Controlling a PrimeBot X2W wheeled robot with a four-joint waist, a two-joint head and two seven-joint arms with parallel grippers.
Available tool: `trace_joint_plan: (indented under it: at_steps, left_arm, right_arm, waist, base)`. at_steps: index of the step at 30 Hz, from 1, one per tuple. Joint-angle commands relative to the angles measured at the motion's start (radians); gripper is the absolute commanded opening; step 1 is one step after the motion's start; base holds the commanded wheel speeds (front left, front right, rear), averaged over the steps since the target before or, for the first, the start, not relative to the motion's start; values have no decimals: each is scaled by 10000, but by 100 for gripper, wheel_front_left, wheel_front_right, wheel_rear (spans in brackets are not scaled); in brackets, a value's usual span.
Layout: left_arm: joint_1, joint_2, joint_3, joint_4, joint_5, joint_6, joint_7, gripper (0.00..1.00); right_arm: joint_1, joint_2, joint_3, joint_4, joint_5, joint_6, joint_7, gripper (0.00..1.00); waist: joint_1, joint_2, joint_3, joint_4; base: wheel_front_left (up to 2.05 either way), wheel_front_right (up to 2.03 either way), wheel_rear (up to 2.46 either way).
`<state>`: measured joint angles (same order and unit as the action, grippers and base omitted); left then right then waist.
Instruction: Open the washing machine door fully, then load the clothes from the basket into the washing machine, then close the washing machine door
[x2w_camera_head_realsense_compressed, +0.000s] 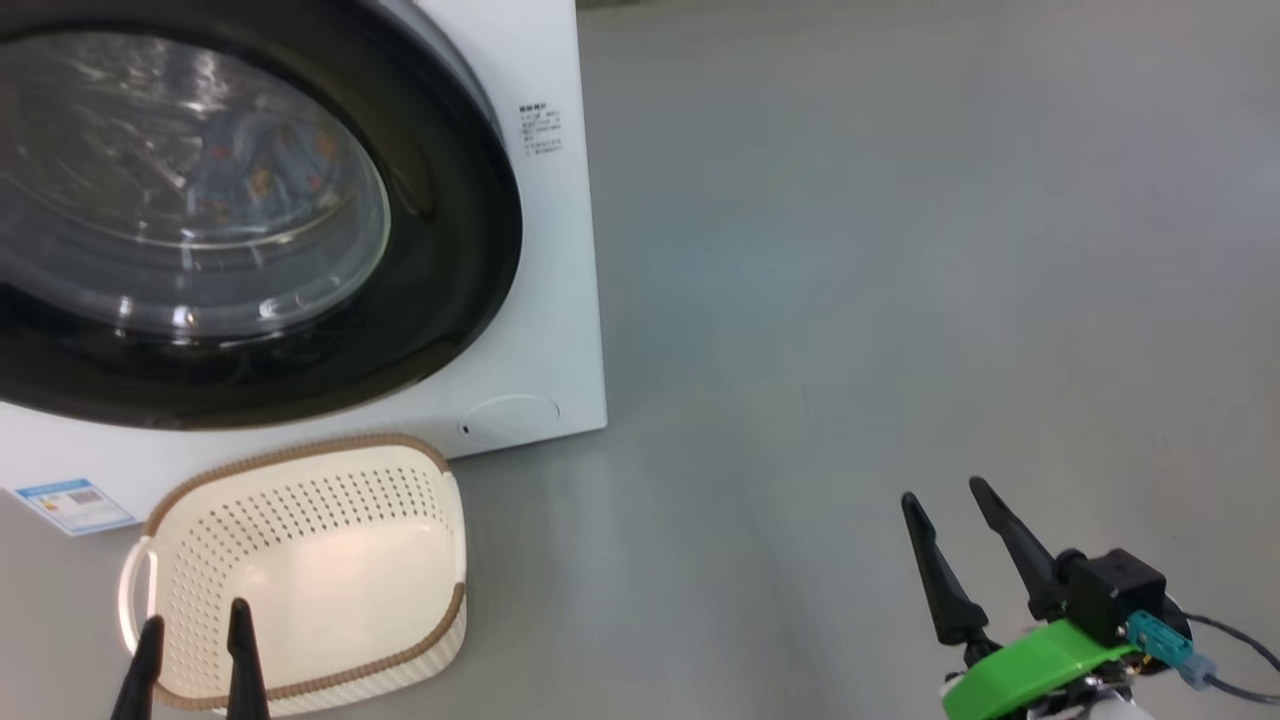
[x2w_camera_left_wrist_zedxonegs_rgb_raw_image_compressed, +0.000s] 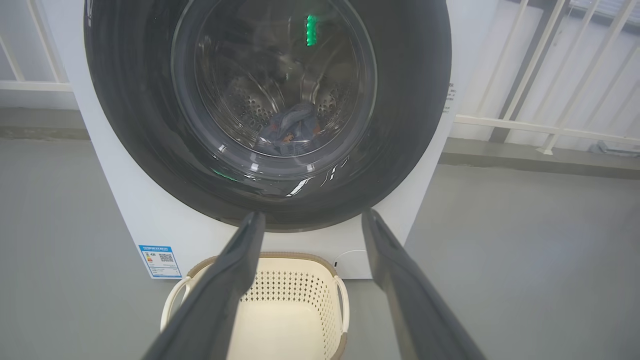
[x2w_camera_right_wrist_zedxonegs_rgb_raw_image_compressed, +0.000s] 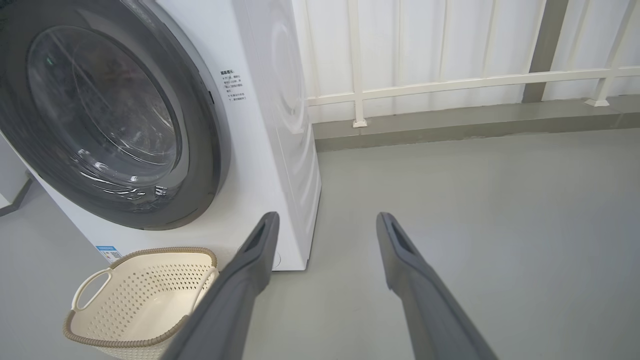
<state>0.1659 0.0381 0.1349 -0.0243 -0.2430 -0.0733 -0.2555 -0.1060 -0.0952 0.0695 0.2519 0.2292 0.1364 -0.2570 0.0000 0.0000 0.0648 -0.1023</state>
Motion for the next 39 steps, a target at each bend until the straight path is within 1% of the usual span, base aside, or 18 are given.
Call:
trace_joint_plan:
  at_steps: [1, 7, 16, 26, 39]
  left_arm:
    - [-53, 122, 278, -290, 49, 93, -63, 100]
    - [252, 122, 254, -413, 19, 264, -63, 100]
    - [499, 122, 346, -476, -9, 348, -63, 100]
    - [706, 122, 470, -451, 42, 347, -63, 100]
    - [872, 121, 373, -225, 154, 308, -63, 100]
  right_arm:
    - [66, 13, 109, -274, -98, -57, -48, 100]
    - [378, 103, -23, -327, -202, -57, -48, 100]
    - [553, 175, -125, -354, -255, -57, -48, 100]
    - [713, 275, -245, -328, -292, -57, -48, 100]
    - [733, 339, -349, -353, -432, -57, -48, 100]
  waist:
    - [0, 0, -251, 22]
    - [0, 0, -512, 63]
    - [0, 0, -725, 75]
    - [0, 0, -907, 119]
    - [0, 0, -977, 262]
  base:
    - [0, 0, 0]
    - [0, 0, 0]
    - [0, 0, 0]
    - [0, 0, 0]
    - [0, 0, 0]
